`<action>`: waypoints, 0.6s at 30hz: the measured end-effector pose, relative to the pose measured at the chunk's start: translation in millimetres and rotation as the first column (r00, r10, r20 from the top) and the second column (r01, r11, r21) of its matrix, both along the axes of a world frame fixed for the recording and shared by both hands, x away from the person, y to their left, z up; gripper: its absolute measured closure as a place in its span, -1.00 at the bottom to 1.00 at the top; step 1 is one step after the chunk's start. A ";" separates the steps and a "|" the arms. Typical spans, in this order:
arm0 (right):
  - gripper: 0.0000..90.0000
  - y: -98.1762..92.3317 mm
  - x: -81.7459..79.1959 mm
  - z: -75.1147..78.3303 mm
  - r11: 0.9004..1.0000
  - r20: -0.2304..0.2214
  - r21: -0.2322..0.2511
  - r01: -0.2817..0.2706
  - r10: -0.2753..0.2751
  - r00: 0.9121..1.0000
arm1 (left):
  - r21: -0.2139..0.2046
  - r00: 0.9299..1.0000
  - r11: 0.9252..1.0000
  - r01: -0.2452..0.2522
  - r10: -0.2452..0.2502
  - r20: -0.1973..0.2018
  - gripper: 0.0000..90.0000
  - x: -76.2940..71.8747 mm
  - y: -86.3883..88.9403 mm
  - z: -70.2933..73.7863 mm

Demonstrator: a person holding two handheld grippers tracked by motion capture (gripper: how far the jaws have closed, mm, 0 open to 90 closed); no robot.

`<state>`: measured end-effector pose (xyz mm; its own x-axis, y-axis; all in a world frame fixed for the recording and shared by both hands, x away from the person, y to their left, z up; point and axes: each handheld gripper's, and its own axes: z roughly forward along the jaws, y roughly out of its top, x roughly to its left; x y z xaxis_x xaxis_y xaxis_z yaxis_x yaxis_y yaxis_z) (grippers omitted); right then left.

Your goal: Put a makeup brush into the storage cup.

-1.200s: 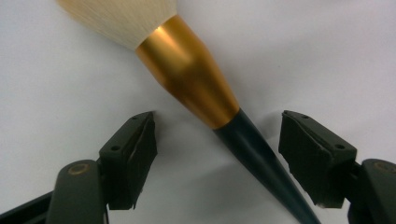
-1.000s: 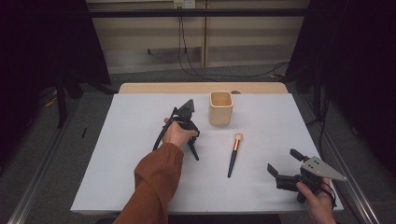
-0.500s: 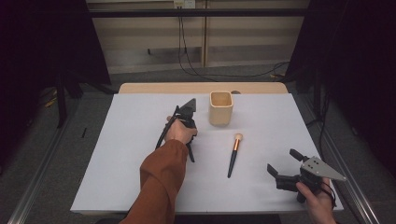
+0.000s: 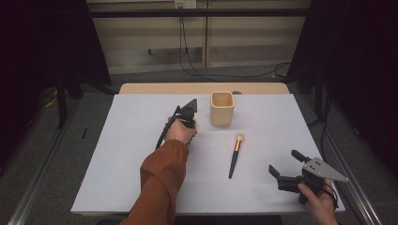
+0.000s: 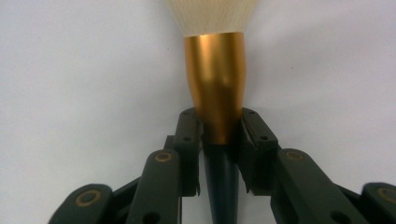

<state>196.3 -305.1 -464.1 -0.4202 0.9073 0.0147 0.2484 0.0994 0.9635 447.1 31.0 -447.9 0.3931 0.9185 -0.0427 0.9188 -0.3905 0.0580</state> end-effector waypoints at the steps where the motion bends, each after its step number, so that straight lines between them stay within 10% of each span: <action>1: -1.00 -0.1 -0.1 0.1 1.000 -0.002 0.002 0.001 -0.001 1.000 | -0.002 1.000 1.000 0.010 -0.010 -0.002 0.59 0.4 0.6 0.1; 18: -1.00 -0.6 -0.2 -0.1 1.000 -0.003 0.004 0.004 -0.004 1.000 | -0.179 0.999 0.983 0.026 -0.033 -0.036 0.61 3.0 30.5 0.7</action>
<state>196.2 -305.7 -464.1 -0.4169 0.9088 0.0191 0.2512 0.0950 0.9633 450.1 61.5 -447.2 0.4149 0.8826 -0.2209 0.9098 -0.4042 0.0939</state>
